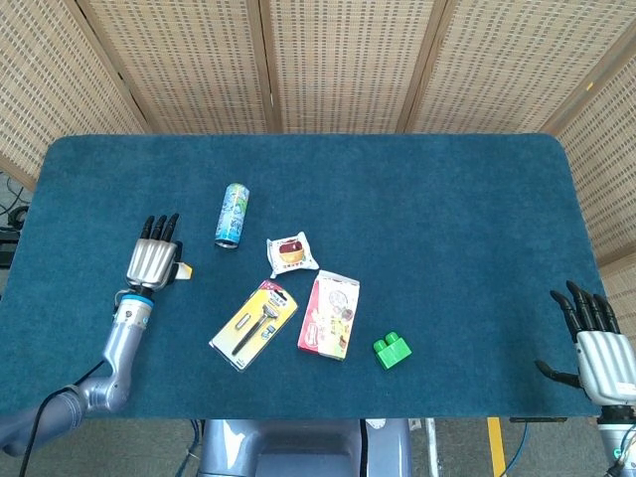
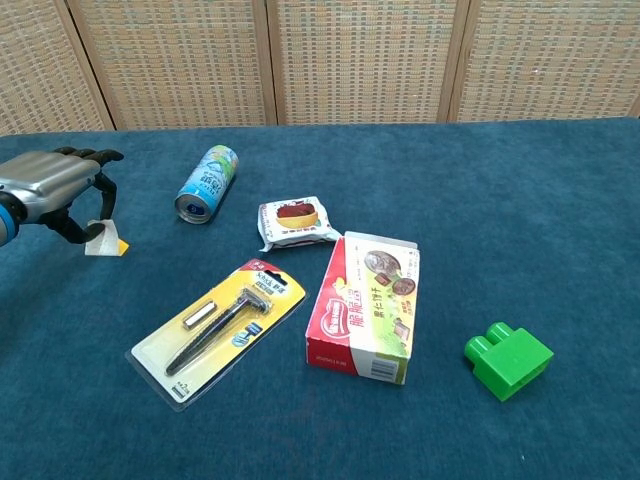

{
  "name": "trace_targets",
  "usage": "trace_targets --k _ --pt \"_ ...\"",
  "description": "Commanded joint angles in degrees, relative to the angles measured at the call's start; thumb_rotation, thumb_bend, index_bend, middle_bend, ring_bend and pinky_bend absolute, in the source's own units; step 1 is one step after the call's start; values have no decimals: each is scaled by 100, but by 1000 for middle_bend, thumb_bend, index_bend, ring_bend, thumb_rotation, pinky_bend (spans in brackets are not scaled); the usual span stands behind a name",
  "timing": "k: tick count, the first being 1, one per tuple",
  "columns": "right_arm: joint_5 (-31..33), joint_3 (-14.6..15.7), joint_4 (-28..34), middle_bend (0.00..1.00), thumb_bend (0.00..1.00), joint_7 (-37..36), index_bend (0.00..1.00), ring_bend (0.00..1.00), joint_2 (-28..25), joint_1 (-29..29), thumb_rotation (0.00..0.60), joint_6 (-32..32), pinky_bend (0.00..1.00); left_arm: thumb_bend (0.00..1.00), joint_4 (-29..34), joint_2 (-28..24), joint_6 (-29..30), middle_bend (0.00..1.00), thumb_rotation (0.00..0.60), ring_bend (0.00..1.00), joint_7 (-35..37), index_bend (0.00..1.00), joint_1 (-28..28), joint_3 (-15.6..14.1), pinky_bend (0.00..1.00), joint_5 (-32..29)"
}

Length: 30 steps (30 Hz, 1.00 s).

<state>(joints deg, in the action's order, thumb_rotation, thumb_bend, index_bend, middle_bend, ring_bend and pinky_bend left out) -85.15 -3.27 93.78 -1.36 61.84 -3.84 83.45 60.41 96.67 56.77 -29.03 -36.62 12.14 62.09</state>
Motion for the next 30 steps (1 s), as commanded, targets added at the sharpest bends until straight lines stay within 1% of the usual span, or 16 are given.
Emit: trace_targets --k 1,6,9,12,15,17,19,20,24,28,30 --pt "12 -5 -7 0 53 0 84 0 3 -4 600 -9 0 483 -176 33 -102 0 600 0 -49 653 -139 123 0 -103" --pt "28 -11 -10 0 53 0 84 0 5 -8 600 -17 0 484 -603 179 -326 0 600 0 -71 653 -414 371 0 -361" --pt "55 -22 -20 0 53 -24 83 0 1 -7 600 -23 0 484 -732 237 -249 0 600 0 -21 653 -533 492 0 -377" --pt "84 -32 -34 0 53 -56 83 0 -5 -11 600 -40 0 483 -649 222 50 0 600 0 184 653 -569 621 0 -273" --pt "73 -28 -37 0 53 -70 83 0 -10 -11 600 -39 0 478 -358 87 287 0 600 0 461 641 -514 730 0 -204" --pt "58 -25 -38 0 53 -78 84 0 -12 -5 600 -23 0 456 -2 -99 443 0 600 0 578 585 -417 751 0 -155" --pt "50 -25 -32 0 53 -87 83 0 -20 5 600 -2 0 421 508 -381 626 0 600 0 653 488 -252 680 0 -30" --pt "54 -26 -34 0 53 -84 83 0 -18 5 600 -2 0 396 725 -508 716 0 600 0 650 410 -177 637 0 29" --pt "46 -23 -24 0 53 -44 83 0 -10 2 600 -2 0 311 1741 -1094 1237 0 600 0 565 199 229 404 0 326" --pt "-6 -9 0 0 53 21 83 0 6 12 600 43 0 248 2810 -1731 1646 0 600 0 449 70 717 114 0 441" --pt "-25 -4 11 0 53 48 83 0 11 17 600 61 0 221 3167 -1975 1785 0 600 0 365 20 918 -65 0 511"
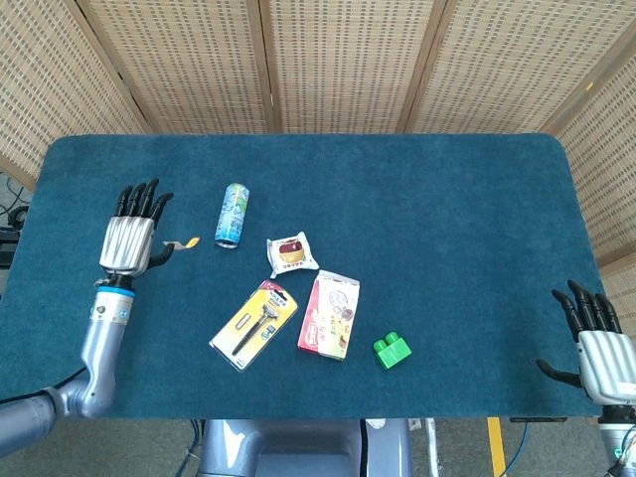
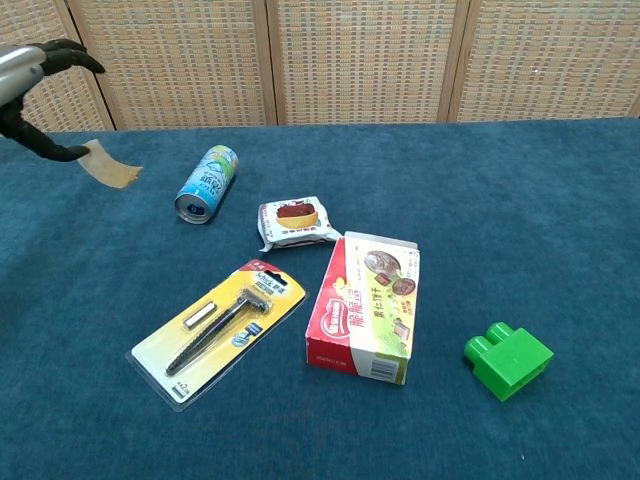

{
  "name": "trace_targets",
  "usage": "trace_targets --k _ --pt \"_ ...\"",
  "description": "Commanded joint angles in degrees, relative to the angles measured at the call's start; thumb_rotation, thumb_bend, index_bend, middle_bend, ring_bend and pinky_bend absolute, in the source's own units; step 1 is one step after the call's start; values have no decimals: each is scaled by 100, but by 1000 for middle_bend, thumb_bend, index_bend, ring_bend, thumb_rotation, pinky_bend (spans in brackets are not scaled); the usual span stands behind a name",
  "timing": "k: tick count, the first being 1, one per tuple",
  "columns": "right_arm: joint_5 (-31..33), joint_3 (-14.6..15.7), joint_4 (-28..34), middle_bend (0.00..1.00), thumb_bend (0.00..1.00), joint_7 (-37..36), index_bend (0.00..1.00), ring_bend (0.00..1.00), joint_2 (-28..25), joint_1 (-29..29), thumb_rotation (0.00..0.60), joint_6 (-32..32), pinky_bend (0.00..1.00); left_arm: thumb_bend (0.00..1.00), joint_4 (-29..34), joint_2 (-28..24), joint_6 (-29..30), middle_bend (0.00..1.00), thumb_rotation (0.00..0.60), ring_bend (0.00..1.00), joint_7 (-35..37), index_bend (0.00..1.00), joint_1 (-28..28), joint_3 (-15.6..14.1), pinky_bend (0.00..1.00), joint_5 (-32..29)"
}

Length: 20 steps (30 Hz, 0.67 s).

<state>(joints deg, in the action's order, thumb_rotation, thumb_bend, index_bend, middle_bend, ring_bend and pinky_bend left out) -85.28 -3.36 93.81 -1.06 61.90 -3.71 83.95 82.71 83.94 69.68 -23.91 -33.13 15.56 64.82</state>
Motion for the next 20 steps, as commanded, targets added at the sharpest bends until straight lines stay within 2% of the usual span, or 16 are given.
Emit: trace_targets --k 1,10,15,20 --pt "-16 6 12 0 53 27 83 0 7 6 600 16 0 202 1034 -772 548 0 600 0 -182 5 630 -466 0 272" --pt "-27 2 39 0 53 132 83 0 26 24 600 69 0 171 1629 -1247 1469 0 600 0 -346 0 1488 -1241 0 997" --pt "-33 1 58 0 53 149 83 0 22 32 600 87 0 189 1790 -1481 1504 0 600 0 -225 0 1860 -1528 0 873" --pt "-6 -1 78 0 53 176 83 0 18 23 600 54 0 191 1653 -1678 1339 0 600 0 189 0 1930 -1550 0 892"
